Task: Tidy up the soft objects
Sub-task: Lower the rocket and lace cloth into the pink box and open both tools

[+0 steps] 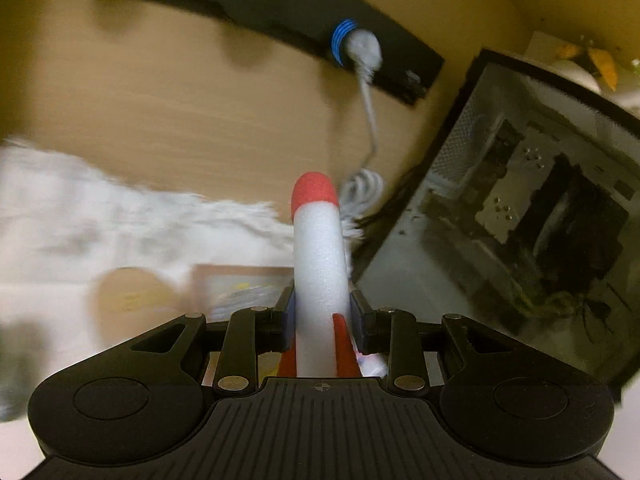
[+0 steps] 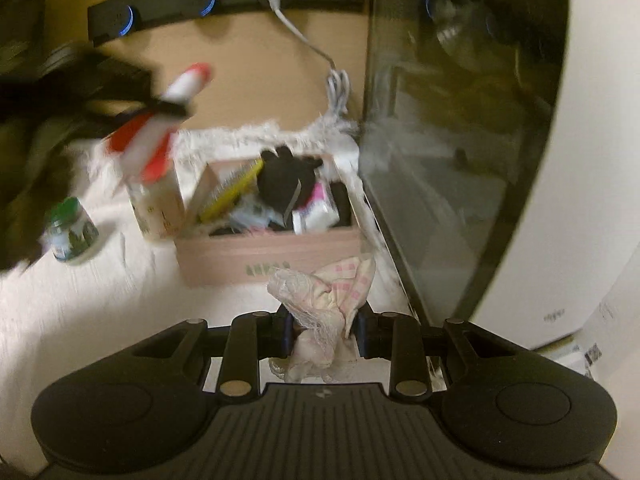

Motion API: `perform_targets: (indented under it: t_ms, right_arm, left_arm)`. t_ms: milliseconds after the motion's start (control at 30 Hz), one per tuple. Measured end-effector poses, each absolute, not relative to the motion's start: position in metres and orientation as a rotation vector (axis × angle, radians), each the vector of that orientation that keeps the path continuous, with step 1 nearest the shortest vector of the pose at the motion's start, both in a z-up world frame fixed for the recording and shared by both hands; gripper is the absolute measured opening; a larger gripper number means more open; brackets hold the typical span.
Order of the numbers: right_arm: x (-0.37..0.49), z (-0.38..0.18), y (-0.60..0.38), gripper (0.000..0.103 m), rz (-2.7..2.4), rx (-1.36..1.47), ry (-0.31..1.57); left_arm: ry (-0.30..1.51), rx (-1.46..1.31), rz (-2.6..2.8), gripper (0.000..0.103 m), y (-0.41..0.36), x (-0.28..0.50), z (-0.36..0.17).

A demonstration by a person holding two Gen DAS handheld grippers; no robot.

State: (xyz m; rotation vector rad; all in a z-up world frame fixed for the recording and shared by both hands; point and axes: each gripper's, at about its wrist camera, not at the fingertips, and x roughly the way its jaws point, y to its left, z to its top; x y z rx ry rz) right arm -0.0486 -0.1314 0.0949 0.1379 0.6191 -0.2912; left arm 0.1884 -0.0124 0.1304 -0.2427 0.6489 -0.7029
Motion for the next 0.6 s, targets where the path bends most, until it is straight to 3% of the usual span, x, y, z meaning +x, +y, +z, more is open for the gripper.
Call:
perform_targets:
  t_ms: [200, 367, 600]
  right_arm:
    - [-0.058, 0.075, -0.150, 0.028, -0.257, 0.129, 0.637]
    - [-0.053, 0.048, -0.163, 0.028, -0.240, 0.095, 0.655]
    - [-0.018, 0.058, -0.163, 0.028, -0.128, 0.075, 0.645]
  left_arm:
    - [0.882, -0.212, -0.696, 0.033, -0.074, 0.230, 0.062]
    - [0.762, -0.180, -0.688, 0.037, -0.071, 0.214, 0.045]
    - [0.786, -0.111, -0.631, 0.036, -0.062, 0.250, 0.045]
